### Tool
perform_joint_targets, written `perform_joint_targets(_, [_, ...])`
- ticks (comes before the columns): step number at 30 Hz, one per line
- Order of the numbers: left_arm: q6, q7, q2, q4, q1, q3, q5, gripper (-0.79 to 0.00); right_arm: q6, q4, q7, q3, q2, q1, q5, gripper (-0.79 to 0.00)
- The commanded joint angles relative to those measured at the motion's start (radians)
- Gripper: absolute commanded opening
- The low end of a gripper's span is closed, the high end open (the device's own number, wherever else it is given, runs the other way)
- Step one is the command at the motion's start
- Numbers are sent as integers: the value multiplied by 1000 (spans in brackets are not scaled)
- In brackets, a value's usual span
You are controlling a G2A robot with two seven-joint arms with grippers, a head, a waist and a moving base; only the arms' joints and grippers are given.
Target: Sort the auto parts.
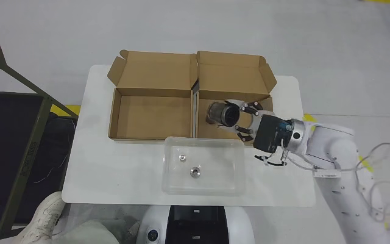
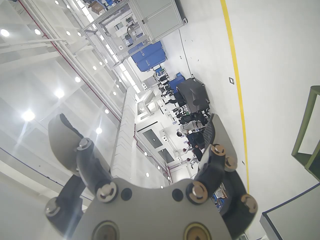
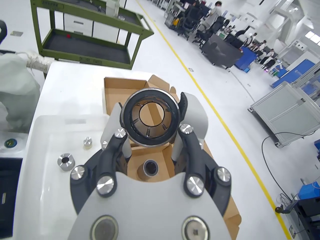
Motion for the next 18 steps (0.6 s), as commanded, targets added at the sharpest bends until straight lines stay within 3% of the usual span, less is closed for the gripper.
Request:
perform_joint_targets(1, [0,0,0,0,0,0,0,0,4,22,44,-11,-1,20,8,-785])
perform_joint_targets(18, [0,0,0,0,0,0,0,0,125,271,420,-63,-5,146,230,-785])
